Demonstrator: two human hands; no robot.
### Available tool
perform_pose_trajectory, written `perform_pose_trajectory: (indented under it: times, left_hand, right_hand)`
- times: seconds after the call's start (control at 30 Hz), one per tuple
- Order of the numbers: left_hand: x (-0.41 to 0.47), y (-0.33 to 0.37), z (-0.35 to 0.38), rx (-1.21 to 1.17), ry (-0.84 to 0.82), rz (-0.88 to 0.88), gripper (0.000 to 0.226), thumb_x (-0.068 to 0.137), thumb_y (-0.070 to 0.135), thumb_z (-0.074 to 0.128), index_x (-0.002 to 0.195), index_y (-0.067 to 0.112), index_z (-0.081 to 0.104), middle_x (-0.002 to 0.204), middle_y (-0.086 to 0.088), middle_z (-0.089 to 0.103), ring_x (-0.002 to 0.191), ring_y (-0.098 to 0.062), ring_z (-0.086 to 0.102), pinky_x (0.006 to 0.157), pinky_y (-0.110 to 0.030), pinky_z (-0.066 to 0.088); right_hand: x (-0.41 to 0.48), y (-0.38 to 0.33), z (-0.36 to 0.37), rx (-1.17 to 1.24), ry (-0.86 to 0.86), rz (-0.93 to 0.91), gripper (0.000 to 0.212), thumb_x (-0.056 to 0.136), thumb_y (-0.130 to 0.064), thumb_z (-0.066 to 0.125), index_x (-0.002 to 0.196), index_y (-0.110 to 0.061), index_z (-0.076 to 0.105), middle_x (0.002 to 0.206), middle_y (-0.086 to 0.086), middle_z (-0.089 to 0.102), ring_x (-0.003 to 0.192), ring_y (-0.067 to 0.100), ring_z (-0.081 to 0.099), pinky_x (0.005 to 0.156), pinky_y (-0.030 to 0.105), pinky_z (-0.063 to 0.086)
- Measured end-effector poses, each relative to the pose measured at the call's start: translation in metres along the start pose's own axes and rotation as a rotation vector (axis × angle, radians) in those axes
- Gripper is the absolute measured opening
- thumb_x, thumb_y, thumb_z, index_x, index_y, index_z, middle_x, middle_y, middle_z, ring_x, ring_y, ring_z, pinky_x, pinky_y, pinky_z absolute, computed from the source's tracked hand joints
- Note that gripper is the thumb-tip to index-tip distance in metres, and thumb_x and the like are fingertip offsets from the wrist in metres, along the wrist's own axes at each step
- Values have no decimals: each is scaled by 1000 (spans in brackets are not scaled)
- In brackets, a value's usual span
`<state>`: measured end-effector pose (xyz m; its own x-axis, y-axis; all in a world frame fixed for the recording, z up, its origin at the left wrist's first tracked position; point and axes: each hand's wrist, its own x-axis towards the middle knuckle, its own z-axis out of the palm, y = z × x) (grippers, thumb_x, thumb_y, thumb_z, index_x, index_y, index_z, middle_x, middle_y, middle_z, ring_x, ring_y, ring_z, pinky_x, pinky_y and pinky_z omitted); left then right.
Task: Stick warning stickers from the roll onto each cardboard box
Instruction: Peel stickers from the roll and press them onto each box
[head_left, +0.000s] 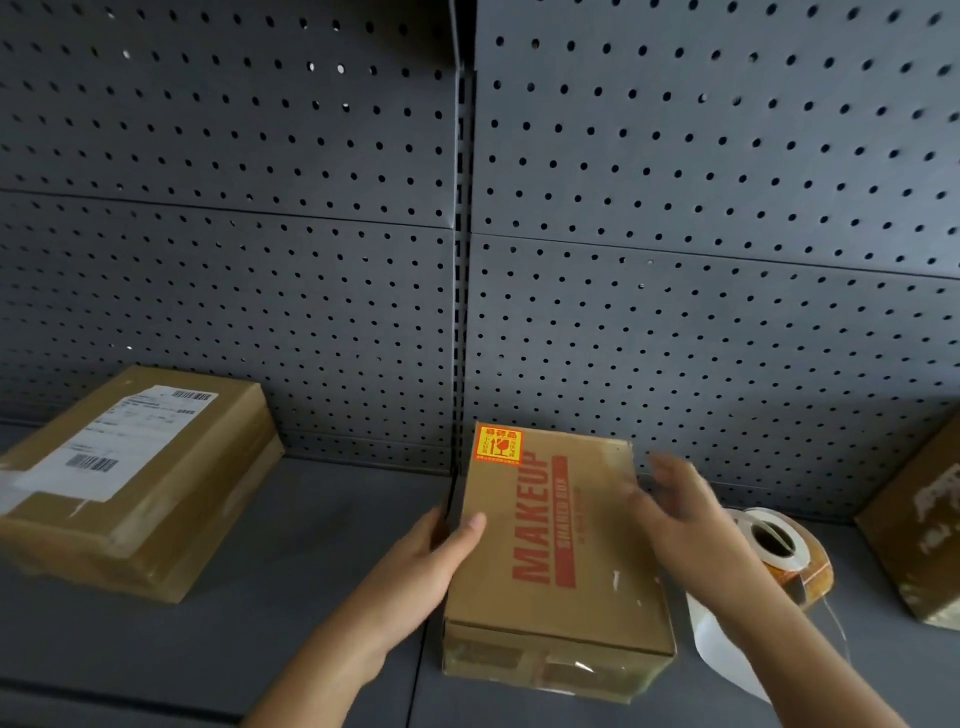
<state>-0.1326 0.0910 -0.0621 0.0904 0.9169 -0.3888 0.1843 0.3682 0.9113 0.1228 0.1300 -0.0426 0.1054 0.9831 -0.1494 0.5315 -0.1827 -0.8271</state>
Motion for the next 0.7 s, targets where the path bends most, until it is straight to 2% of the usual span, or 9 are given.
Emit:
perform_pose_trajectory:
  times: [0.03, 0.1, 0.13, 0.17, 0.23, 0.3, 0.4, 0.57, 0.7]
  left_hand:
    - [-4, -1, 2, 2, -24, -16, 44, 88, 69, 51, 127, 49, 56, 118, 27, 69, 111, 4, 63, 96, -26, 47]
    - [-10, -2, 7, 13, -49, -28, 37, 91, 66, 49, 124, 51, 56, 120, 26, 68, 109, 5, 62, 86, -21, 47]
    - [-13, -2, 9, 9, -51, -26, 33, 93, 65, 48, 122, 51, 56, 118, 27, 69, 107, 7, 61, 81, -19, 46]
    - [-14, -3, 11, 3, -46, -22, 31, 93, 64, 48, 121, 52, 57, 115, 28, 70, 105, 8, 62, 80, -19, 46]
    - [-17, -4, 14, -8, -41, 5, 36, 91, 65, 51, 124, 51, 58, 112, 31, 70, 105, 7, 65, 90, -24, 49]
    - [-21, -4, 19, -13, -22, 67, 47, 86, 66, 53, 130, 51, 55, 114, 33, 69, 108, 7, 65, 100, -28, 48]
    - [-29, 4, 28, -28, -1, 215, 42, 89, 59, 53, 130, 55, 49, 116, 35, 67, 107, 11, 64, 94, -21, 48]
    - [-37, 21, 46, -33, -26, 417, 50, 90, 48, 56, 136, 58, 37, 120, 38, 63, 110, 13, 62, 81, -7, 51]
    - [-32, 27, 65, -24, -66, 521, 67, 87, 47, 61, 146, 52, 30, 127, 37, 60, 116, 11, 59, 85, -7, 51]
  right_hand:
    - [-9, 8, -1, 37, -54, 80, 75, 89, -57, 63, 152, -31, 31, 151, -2, 44, 135, 21, 47, 107, 44, 45]
    - [-19, 24, 1, 88, -137, 200, 99, 70, -77, 67, 152, -33, 31, 144, -5, 52, 128, 20, 55, 107, 45, 47]
    - [-23, 29, 4, 114, -183, 238, 98, 71, -77, 65, 151, -31, 33, 136, -6, 58, 120, 17, 60, 101, 40, 51]
    - [-26, 30, 6, 145, -222, 263, 84, 81, -69, 63, 149, -28, 36, 128, -6, 63, 111, 14, 65, 91, 32, 54]
    - [-33, 26, 8, 225, -269, 279, 53, 98, -47, 54, 144, -24, 42, 115, -6, 70, 97, 10, 69, 69, 19, 53]
    - [-41, 23, 2, 261, -257, 217, 38, 101, -37, 52, 138, -28, 47, 106, -9, 74, 86, 6, 73, 59, 11, 52]
    - [-55, 18, -14, 332, -194, 97, 32, 98, -37, 56, 129, -42, 50, 97, -21, 76, 85, -3, 72, 65, 12, 53]
    - [-72, 13, -41, 418, -77, -60, 41, 94, -37, 59, 130, -51, 46, 103, -34, 69, 94, -9, 68, 70, 14, 55]
    - [-91, 17, -64, 429, 20, -101, 54, 92, -39, 62, 139, -53, 41, 127, -22, 65, 113, -1, 65, 90, 29, 53]
